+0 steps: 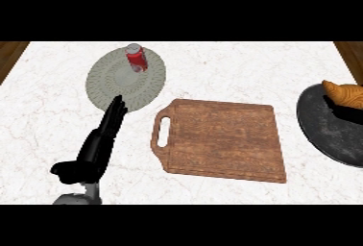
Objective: Pick the croissant from the cutting board and place it in the pan
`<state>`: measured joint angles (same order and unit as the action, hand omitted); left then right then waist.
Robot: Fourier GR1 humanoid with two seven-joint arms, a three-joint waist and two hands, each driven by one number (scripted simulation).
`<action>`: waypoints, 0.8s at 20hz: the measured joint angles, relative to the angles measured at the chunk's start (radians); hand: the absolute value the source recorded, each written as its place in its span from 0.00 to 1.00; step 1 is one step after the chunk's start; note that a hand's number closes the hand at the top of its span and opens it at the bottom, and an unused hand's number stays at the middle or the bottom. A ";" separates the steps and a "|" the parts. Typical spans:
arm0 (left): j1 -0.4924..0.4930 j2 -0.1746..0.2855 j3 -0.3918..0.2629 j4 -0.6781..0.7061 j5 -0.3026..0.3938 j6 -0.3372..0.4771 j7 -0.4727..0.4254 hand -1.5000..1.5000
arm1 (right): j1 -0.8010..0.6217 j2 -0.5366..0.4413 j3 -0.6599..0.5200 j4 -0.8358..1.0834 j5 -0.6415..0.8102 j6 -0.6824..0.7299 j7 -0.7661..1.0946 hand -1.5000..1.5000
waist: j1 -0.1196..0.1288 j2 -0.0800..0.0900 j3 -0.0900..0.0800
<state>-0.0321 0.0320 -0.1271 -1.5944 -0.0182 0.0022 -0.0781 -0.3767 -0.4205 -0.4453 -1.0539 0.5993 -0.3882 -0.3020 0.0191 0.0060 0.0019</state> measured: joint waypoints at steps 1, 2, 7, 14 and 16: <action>-0.007 0.001 0.006 0.003 0.005 -0.002 0.001 0.50 | -0.029 -0.019 -0.015 0.061 -0.016 -0.002 -0.031 1.00 | 0.000 0.000 0.000; -0.010 -0.002 0.006 0.011 0.004 -0.003 -0.007 0.50 | -0.069 -0.037 -0.025 0.128 -0.019 -0.012 -0.054 1.00 | 0.001 0.000 0.000; -0.020 -0.008 -0.005 0.016 -0.001 -0.008 -0.008 0.50 | -0.143 -0.109 0.017 0.359 0.041 0.083 -0.010 0.00 | 0.021 0.008 -0.001; -0.036 -0.012 -0.012 0.032 0.001 -0.004 -0.008 0.50 | -0.258 -0.123 0.059 0.603 0.060 0.262 -0.039 0.00 | 0.030 0.012 0.002; -0.016 -0.012 -0.018 0.026 -0.002 -0.007 -0.021 0.50 | -0.293 -0.122 0.043 0.657 0.047 0.262 -0.074 0.00 | 0.030 0.011 0.002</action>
<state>-0.0484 0.0204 -0.1449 -1.5688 -0.0202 -0.0053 -0.0996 -0.6693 -0.5422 -0.4026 -0.3965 0.6463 -0.1267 -0.3765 0.0494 0.0174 0.0039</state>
